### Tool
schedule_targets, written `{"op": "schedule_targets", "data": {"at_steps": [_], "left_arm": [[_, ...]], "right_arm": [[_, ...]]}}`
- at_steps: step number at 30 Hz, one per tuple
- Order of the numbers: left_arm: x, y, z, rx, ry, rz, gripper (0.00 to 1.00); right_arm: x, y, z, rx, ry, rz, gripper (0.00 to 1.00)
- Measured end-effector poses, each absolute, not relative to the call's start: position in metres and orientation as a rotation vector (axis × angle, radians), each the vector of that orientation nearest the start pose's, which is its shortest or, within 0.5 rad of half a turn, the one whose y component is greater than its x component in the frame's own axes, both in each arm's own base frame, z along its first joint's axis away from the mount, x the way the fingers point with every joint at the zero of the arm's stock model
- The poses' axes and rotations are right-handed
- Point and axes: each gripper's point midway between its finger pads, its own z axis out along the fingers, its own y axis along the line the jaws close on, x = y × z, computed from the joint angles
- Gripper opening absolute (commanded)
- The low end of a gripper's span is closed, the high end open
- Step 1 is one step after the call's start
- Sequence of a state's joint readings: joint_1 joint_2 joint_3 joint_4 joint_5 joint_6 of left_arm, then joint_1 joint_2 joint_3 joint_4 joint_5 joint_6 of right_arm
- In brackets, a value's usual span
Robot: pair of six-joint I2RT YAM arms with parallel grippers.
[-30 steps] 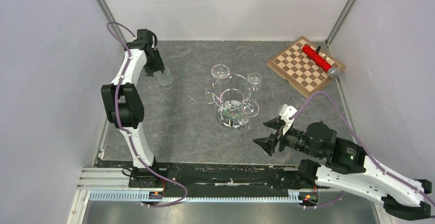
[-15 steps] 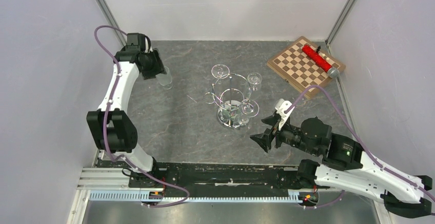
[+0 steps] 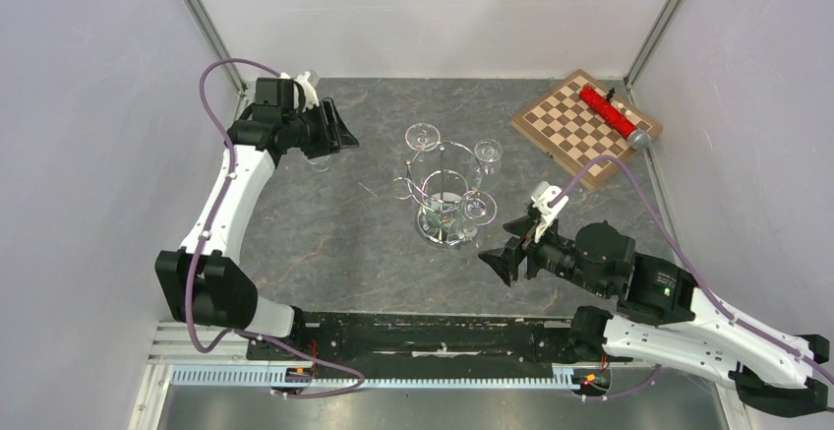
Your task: Take the wine glass off the wine glass rack
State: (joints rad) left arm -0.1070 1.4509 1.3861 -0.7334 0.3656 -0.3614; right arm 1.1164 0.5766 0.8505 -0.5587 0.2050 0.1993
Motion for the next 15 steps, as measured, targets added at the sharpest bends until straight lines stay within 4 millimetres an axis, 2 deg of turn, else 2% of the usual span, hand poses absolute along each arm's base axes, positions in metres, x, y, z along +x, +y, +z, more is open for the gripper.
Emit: {"op": "schedule_targets", "data": {"at_steps": [7, 11, 15], "left_arm": [[0.363, -0.145, 0.263, -0.079, 2.282, -0.888, 0.6], [0.369, -0.17, 0.275, -0.025, 2.243, -1.015, 0.6], [0.373, -0.2, 0.28, 0.035, 2.231, -1.131, 0.6]], "right_arm": [[0.132, 0.208, 0.274, -0.691, 1.78, 0.731, 0.76], [0.132, 0.208, 0.273, -0.686, 1.778, 0.736, 0.76], [0.131, 0.206, 0.273, -0.676, 1.774, 0.745, 0.76]]}}
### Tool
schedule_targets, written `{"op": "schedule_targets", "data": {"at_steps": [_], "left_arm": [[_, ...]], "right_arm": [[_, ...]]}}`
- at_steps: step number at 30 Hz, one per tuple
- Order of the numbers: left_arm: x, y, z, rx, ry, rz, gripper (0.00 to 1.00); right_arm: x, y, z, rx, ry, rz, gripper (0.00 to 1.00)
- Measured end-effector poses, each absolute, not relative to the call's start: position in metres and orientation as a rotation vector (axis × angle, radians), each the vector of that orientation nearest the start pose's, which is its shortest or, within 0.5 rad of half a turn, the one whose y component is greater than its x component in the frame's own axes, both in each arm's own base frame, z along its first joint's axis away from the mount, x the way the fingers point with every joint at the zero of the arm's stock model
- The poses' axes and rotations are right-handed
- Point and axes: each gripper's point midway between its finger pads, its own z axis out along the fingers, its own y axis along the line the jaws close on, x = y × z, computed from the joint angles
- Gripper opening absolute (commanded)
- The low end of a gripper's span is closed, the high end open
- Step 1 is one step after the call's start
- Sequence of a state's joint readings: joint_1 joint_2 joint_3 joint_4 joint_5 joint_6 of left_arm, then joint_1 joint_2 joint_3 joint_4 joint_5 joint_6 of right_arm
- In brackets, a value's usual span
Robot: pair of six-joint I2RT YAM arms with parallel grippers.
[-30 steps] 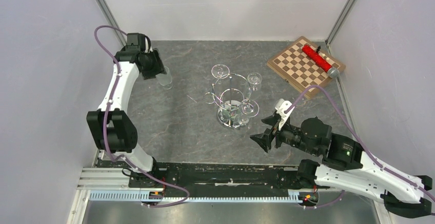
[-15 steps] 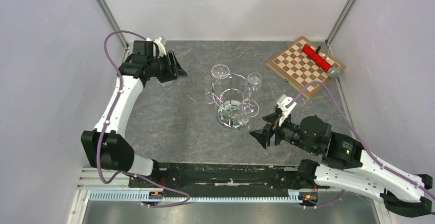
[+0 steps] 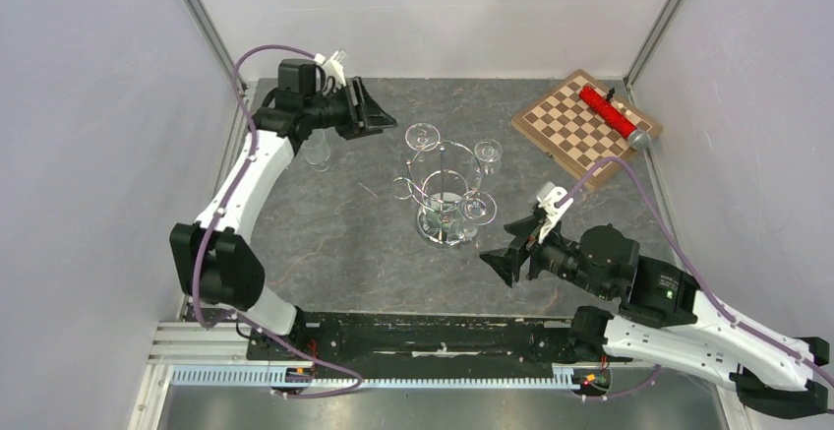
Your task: Take the wine glass off the wine glass rack
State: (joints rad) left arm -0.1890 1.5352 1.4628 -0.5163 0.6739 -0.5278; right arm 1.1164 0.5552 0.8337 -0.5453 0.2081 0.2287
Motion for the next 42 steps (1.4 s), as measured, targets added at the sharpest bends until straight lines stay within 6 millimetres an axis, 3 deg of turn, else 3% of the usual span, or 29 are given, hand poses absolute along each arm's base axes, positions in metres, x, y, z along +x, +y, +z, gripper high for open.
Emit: {"op": "schedule_targets", "data": {"at_steps": [8, 15, 28, 42], "left_arm": [[0.384, -0.244, 0.273, 0.108, 2.248, -1.295, 0.57], [0.387, -0.266, 0.264, 0.151, 2.269, -1.351, 0.52], [0.383, -0.272, 0.266, 0.185, 2.261, -1.39, 0.4], [0.381, -0.272, 0.265, 0.181, 2.271, -1.391, 0.36]], "right_arm": [[0.129, 0.203, 0.268, -0.66, 1.774, 0.759, 0.76], [0.128, 0.2, 0.27, -0.648, 1.761, 0.765, 0.76], [0.129, 0.199, 0.259, -0.654, 1.779, 0.749, 0.76], [0.129, 0.204, 0.253, -0.659, 1.798, 0.752, 0.76]]}}
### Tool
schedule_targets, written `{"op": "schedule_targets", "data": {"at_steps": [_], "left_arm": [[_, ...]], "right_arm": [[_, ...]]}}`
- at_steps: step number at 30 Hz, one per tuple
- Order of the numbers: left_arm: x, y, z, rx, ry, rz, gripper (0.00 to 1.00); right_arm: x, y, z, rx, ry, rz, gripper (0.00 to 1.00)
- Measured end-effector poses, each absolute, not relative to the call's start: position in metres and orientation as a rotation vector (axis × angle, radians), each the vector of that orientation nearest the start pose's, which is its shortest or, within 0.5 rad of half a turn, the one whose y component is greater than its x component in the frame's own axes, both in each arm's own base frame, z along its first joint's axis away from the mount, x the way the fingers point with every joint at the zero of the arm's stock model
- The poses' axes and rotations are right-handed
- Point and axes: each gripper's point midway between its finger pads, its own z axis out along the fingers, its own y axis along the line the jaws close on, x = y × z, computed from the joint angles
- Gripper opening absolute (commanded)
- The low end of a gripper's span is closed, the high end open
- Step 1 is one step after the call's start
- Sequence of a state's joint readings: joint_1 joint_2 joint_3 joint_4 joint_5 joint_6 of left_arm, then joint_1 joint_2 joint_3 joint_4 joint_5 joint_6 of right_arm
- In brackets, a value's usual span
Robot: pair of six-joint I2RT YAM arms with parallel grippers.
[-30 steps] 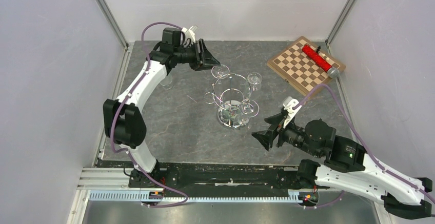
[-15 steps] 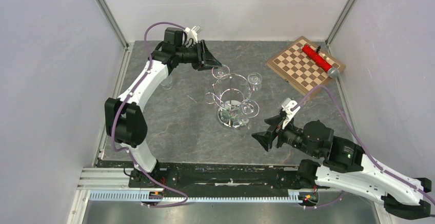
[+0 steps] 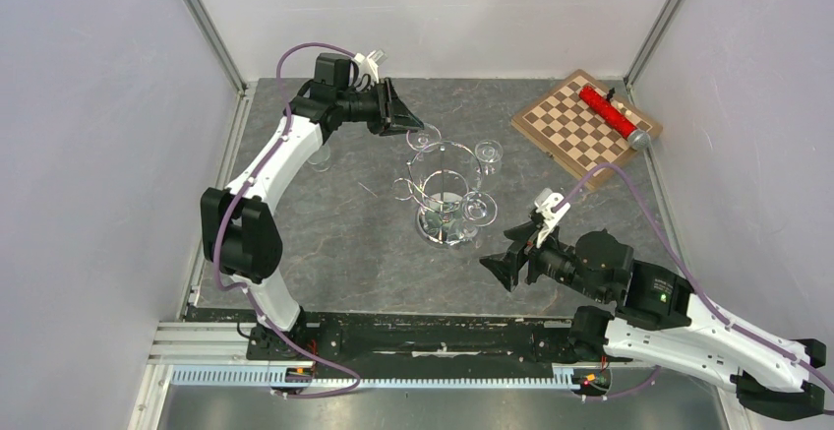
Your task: Take the wine glass off the wine glass rack
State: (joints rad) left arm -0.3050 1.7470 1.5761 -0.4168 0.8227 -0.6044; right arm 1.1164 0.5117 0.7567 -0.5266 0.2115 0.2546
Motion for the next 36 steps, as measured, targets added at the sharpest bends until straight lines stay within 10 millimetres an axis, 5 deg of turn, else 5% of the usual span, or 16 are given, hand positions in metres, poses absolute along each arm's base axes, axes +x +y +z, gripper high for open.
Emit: {"op": "schedule_targets", "data": {"at_steps": [36], "left_arm": [[0.352, -0.275, 0.277, 0.203, 2.319, -1.418, 0.35]], "right_arm": [[0.124, 0.206, 0.257, -0.624, 1.795, 0.818, 0.76]]}}
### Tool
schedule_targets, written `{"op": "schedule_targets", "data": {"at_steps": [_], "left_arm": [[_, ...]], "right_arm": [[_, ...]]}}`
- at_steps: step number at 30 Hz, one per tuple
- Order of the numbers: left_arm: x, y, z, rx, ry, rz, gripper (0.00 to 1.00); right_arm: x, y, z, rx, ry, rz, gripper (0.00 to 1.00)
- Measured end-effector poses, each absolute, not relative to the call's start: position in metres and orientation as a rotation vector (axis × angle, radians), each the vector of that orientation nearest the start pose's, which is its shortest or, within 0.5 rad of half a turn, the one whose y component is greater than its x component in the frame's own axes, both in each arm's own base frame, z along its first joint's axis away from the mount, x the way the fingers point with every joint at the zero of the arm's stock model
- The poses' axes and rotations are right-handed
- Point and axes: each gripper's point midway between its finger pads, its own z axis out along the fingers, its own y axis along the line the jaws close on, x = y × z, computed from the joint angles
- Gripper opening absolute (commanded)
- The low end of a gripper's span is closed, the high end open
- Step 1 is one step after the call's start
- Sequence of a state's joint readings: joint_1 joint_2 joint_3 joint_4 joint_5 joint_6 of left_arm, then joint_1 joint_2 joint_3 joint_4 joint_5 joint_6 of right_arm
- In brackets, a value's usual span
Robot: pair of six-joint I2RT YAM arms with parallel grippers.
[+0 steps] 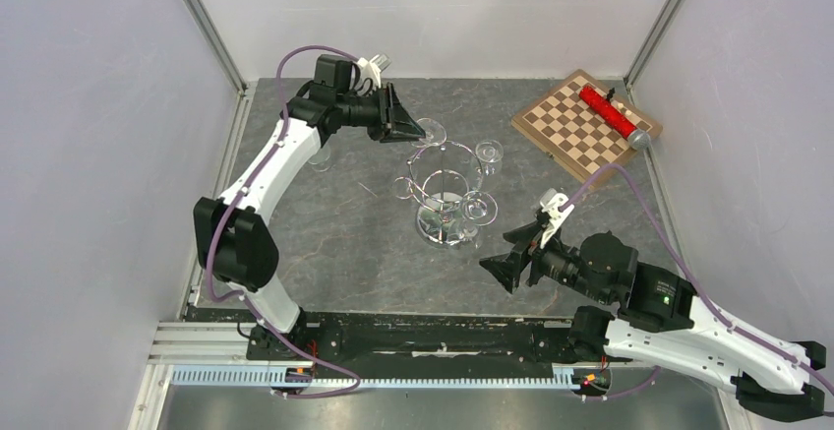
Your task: Take the wine glass off the wine glass rack
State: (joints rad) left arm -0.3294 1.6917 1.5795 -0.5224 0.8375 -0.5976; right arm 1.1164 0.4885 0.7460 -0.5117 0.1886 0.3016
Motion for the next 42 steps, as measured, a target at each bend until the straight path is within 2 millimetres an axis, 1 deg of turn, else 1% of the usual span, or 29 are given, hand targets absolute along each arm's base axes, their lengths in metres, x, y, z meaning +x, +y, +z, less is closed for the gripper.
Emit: {"op": "schedule_targets", "data": {"at_steps": [11, 17, 20, 28, 29, 38, 42], "left_arm": [[0.358, -0.277, 0.262, 0.174, 2.353, -1.379, 0.35], [0.361, -0.277, 0.26, 0.165, 2.357, -1.364, 0.34], [0.361, -0.277, 0.26, 0.163, 2.357, -1.357, 0.29], [0.362, -0.276, 0.257, 0.146, 2.37, -1.344, 0.04], [0.363, -0.277, 0.258, 0.149, 2.365, -1.345, 0.02], [0.361, -0.277, 0.258, 0.136, 2.377, -1.35, 0.02], [0.362, -0.275, 0.262, 0.122, 2.375, -1.333, 0.02]], "right_arm": [[0.123, 0.204, 0.253, -0.621, 1.797, 0.819, 0.77], [0.123, 0.204, 0.246, -0.627, 1.808, 0.811, 0.77], [0.123, 0.204, 0.245, -0.629, 1.81, 0.809, 0.77], [0.123, 0.205, 0.242, -0.633, 1.816, 0.804, 0.77], [0.123, 0.205, 0.242, -0.633, 1.817, 0.804, 0.77], [0.124, 0.206, 0.24, -0.639, 1.82, 0.799, 0.78], [0.124, 0.207, 0.24, -0.641, 1.823, 0.797, 0.77]]}}
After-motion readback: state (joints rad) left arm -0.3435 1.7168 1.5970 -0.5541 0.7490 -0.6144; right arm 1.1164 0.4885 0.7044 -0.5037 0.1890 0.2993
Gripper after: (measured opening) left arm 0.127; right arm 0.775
